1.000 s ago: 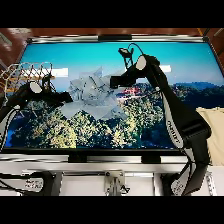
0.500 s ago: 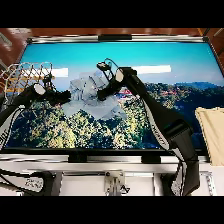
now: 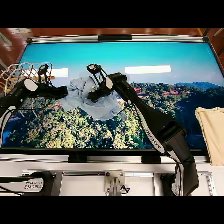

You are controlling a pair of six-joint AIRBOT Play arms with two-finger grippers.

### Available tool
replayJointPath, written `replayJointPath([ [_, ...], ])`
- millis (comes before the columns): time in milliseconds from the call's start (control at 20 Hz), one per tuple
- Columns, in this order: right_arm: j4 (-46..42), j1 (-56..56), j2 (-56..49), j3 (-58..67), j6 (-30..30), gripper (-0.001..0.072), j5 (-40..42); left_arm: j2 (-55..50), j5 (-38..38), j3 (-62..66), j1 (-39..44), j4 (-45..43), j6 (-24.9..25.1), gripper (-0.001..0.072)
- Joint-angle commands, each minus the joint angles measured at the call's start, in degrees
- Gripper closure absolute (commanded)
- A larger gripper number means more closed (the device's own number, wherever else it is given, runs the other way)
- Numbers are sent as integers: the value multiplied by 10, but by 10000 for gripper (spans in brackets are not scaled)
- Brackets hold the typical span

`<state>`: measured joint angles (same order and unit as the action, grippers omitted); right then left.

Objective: Fold the shirts.

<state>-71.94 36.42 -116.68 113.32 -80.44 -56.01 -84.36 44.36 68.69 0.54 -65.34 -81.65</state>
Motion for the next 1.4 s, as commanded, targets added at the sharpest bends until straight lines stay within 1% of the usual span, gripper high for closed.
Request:
replayJointPath([
  [0,-6,6,-15,1,-62,40,20,46,2,1,6,0,15,659],
  [50,-5,8,-21,1,-69,40,17,57,2,1,9,0,15,659],
  [100,-6,9,-27,1,-84,89,16,65,3,1,10,0,15,659],
  [150,-5,9,-32,0,-101,259,16,71,7,1,13,0,15,659],
  [200,-4,9,-34,0,-117,472,16,75,13,1,13,-2,15,659],
  [250,-4,9,-34,1,-126,594,16,75,22,1,13,-12,15,659],
  [300,-4,9,-31,1,-127,634,13,73,31,1,12,-33,15,658],
  [350,-3,8,-27,1,-127,634,6,71,40,0,11,-58,15,658],
  [400,4,8,-23,1,-127,634,-4,66,49,0,7,-67,15,581],
  [450,26,8,-19,1,-127,634,-12,62,60,1,3,-60,14,276],
  [500,63,10,-17,1,-126,634,-19,57,75,1,1,-44,4,-13],
  [550,103,14,-17,1,-125,634,-25,51,101,1,2,-23,-7,-13],
  [600,124,21,-17,1,-125,634,-31,47,123,1,5,7,-7,-13],
  [650,125,28,-17,1,-125,633,-39,43,137,0,11,41,-6,-13],
  [700,123,34,-17,1,-125,547,-48,38,136,0,22,62,-6,-13],
  [750,123,34,-16,1,-125,242,-59,32,124,0,37,72,-6,-13],
  [800,122,28,-12,1,-125,106,-71,24,108,0,51,73,-7,-13],
  [950,89,-18,30,1,-124,106,-101,-10,64,0,78,73,-39,-13],
  [1100,29,-91,88,1,-124,106,-77,-43,29,0,80,73,-46,-13],
  [1150,17,-114,95,1,-124,105,-68,-53,21,0,81,74,-47,-13],
  [1250,19,-143,90,1,-121,106,-65,-75,11,0,86,83,-49,-13],
  [1300,20,-149,81,1,-108,105,-64,-86,4,1,92,87,-58,-12],
  [1350,20,-149,70,1,-87,105,-58,-96,-5,1,97,90,-75,55],
])
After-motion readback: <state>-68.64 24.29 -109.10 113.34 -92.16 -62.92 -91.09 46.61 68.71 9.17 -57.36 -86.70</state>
